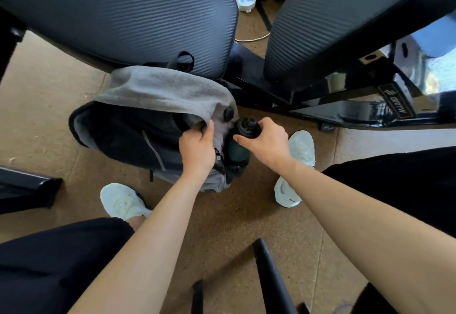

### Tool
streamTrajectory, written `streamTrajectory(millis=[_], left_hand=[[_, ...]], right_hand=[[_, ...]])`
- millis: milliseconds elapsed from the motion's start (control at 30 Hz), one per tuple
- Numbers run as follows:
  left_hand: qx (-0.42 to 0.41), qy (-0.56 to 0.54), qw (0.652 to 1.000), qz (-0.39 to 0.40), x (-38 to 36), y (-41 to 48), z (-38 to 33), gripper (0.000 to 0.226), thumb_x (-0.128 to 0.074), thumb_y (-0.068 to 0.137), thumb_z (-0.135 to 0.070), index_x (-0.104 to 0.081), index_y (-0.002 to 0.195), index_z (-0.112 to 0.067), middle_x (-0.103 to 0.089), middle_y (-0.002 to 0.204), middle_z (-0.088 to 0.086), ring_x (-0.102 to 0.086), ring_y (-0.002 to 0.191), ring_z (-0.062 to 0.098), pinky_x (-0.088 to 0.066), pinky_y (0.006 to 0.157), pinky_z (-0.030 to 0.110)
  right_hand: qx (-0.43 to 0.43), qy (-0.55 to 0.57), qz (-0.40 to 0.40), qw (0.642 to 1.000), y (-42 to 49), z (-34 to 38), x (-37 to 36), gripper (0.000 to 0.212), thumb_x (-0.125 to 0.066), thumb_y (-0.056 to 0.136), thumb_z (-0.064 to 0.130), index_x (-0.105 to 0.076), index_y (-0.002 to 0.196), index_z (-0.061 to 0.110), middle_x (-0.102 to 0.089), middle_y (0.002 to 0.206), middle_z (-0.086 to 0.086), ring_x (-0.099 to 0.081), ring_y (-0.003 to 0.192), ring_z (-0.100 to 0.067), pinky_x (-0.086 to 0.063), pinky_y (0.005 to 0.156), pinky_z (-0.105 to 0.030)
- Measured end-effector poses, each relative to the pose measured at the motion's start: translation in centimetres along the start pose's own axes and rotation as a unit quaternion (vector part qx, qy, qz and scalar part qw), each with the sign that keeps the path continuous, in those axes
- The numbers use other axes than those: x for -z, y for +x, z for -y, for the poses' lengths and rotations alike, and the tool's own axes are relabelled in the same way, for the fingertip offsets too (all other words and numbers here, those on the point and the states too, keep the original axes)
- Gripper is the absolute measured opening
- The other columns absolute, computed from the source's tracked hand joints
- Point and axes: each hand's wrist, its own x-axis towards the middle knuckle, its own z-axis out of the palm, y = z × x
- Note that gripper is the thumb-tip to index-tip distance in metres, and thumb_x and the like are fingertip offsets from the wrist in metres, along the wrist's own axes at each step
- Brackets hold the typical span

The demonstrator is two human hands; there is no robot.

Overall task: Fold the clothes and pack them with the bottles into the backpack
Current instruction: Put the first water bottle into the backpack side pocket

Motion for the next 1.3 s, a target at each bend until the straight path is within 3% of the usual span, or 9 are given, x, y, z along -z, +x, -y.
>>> streamTrajectory(millis=[200,300,433,667,833,933,1000,1100,1300], left_hand=[[-0.006,-0.008,0.999,0.041,0.5,0.4,-0.4,0.069,-0.050,0.088,-0.063,-0.048,0.062,0.001,-0.048,0.056,0.014,-0.064,0.071,0.048,-0.058,0.070,0.063],[-0.014,-0.013,0.999,0.041,0.3,0.2,-0.7,0.073,-0.046,0.084,-0.069,-0.045,0.059,0.000,-0.047,0.054,0.021,-0.062,0.069,0.048,-0.058,0.070,0.064],[-0.024,0.006,0.999,0.042,0.3,-0.1,-0.9,0.068,-0.046,0.085,-0.068,-0.038,0.052,-0.009,-0.040,0.048,0.008,-0.058,0.063,0.049,-0.058,0.068,0.064],[-0.006,-0.007,0.999,0.050,-0.1,-0.9,-0.5,0.075,-0.045,0.083,-0.069,-0.053,0.066,0.003,-0.061,0.066,0.025,-0.067,0.075,0.043,-0.059,0.071,0.061],[-0.011,-0.009,0.998,0.060,0.1,-0.7,-1.1,0.056,-0.048,0.083,-0.071,-0.062,0.084,-0.017,-0.069,0.093,0.033,-0.069,0.091,0.045,-0.058,0.078,0.063],[0.008,-0.027,0.998,0.047,0.4,-0.6,-0.7,0.072,-0.049,0.082,-0.070,-0.067,0.082,0.000,-0.068,0.090,0.034,-0.067,0.090,0.047,-0.058,0.077,0.064],[0.020,-0.033,0.998,0.047,0.4,-0.5,-0.5,0.077,-0.049,0.081,-0.069,-0.066,0.083,0.005,-0.068,0.088,0.033,-0.068,0.088,0.046,-0.058,0.077,0.063],[0.030,-0.023,0.996,0.082,0.0,-0.8,-0.9,0.051,-0.050,0.080,-0.069,-0.063,0.075,-0.020,-0.071,0.096,0.029,-0.070,0.093,0.040,-0.059,0.082,0.061],[0.041,-0.059,0.992,0.104,0.5,0.0,-0.5,0.032,-0.056,0.101,-0.045,-0.059,0.082,-0.020,-0.062,0.092,0.012,-0.066,0.090,0.025,-0.061,0.087,0.051]], right_hand=[[0.211,-0.137,0.187,0.950,1.3,0.1,0.2,0.064,-0.088,0.073,0.037,-0.059,0.128,0.023,-0.065,0.119,0.003,-0.061,0.115,-0.020,-0.049,0.097,-0.033],[0.171,-0.159,0.163,0.959,1.9,0.1,0.2,0.061,-0.088,0.071,0.042,-0.059,0.120,0.022,-0.069,0.117,0.001,-0.065,0.110,-0.022,-0.052,0.089,-0.034],[0.040,-0.105,0.112,0.987,1.6,-0.6,-1.9,0.065,-0.089,0.070,0.048,-0.064,0.121,0.018,-0.072,0.117,-0.002,-0.067,0.109,-0.024,-0.051,0.084,-0.031],[0.244,-0.286,0.137,0.917,1.4,-2.1,-2.4,0.075,-0.074,0.086,0.051,-0.050,0.145,0.011,-0.064,0.127,-0.008,-0.055,0.120,-0.028,-0.051,0.096,-0.040],[0.119,-0.074,0.118,0.983,0.9,-2.4,-3.3,0.066,-0.084,0.074,0.050,-0.060,0.129,0.023,-0.068,0.124,0.000,-0.063,0.116,-0.022,-0.052,0.097,-0.037],[0.060,-0.011,0.099,0.993,0.8,-2.4,-4.3,0.063,-0.085,0.075,0.045,-0.062,0.130,0.024,-0.069,0.125,0.002,-0.063,0.118,-0.021,-0.053,0.101,-0.041],[0.082,-0.045,0.108,0.990,1.1,-2.4,-4.2,0.064,-0.083,0.079,0.039,-0.058,0.135,0.021,-0.067,0.128,-0.002,-0.061,0.121,-0.024,-0.051,0.103,-0.042],[0.147,-0.141,0.163,0.965,2.3,-2.8,-2.9,0.073,-0.080,0.084,0.034,-0.047,0.147,0.019,-0.063,0.136,-0.007,-0.057,0.128,-0.029,-0.047,0.107,-0.042],[0.048,-0.146,0.210,0.965,4.3,-3.3,-1.2,0.080,-0.074,0.090,0.012,-0.032,0.158,0.021,-0.054,0.149,-0.008,-0.053,0.136,-0.031,-0.049,0.108,-0.044]])
